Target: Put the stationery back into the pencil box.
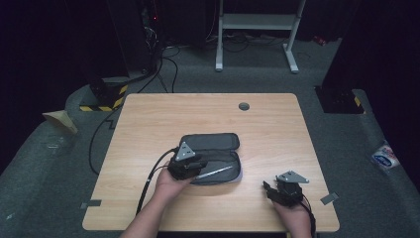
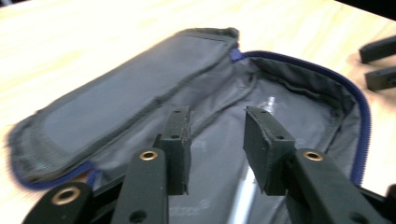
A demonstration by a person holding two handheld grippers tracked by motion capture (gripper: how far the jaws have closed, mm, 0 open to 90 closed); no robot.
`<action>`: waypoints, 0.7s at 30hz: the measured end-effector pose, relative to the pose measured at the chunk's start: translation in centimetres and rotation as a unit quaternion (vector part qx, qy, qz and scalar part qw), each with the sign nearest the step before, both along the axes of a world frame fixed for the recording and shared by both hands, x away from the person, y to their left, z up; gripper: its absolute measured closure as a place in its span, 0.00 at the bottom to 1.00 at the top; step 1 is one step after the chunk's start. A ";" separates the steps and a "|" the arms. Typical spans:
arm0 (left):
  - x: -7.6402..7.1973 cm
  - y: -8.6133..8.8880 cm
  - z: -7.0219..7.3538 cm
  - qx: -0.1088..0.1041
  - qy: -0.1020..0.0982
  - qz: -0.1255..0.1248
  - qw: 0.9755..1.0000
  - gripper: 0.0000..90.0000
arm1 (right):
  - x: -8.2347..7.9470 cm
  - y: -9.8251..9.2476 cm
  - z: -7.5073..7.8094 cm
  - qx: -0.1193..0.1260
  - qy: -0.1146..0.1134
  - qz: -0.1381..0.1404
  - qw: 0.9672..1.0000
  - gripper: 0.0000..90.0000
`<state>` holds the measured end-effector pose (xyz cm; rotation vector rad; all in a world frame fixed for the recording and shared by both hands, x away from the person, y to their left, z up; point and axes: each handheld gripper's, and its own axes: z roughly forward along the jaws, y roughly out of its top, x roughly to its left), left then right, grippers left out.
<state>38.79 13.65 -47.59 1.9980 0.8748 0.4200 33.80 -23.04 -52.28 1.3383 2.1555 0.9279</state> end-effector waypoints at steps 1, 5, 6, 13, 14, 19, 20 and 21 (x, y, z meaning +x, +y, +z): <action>0.0 0.3 0.1 -0.001 -0.001 0.004 1.000 0.66 | 0.0 0.0 0.0 0.000 0.000 0.000 1.000 0.47; -0.1 1.6 0.2 -0.002 0.001 0.021 1.000 0.62 | 0.0 0.0 0.0 0.000 0.000 0.000 1.000 0.47; -0.2 2.0 0.3 -0.003 0.001 0.026 1.000 0.61 | 0.0 0.0 0.0 0.000 0.000 0.000 1.000 0.47; -0.3 4.6 0.5 -0.014 0.004 0.062 0.998 0.51 | 0.0 0.0 0.0 -0.001 -0.001 0.000 1.000 0.47; -0.3 5.0 0.5 -0.018 0.005 0.068 0.998 0.50 | 0.0 0.0 0.0 -0.001 -0.001 0.000 1.000 0.47; -0.3 7.0 0.6 -0.032 0.006 0.091 0.995 0.47 | 0.0 0.0 0.0 -0.001 -0.001 0.000 1.000 0.47; -0.4 7.4 0.6 -0.037 0.008 0.095 0.995 0.46 | 0.0 0.0 0.0 -0.001 -0.001 0.000 1.000 0.47; -0.4 7.8 0.6 -0.037 0.009 0.099 0.994 0.45 | 0.0 0.0 0.0 -0.001 -0.001 0.000 1.000 0.47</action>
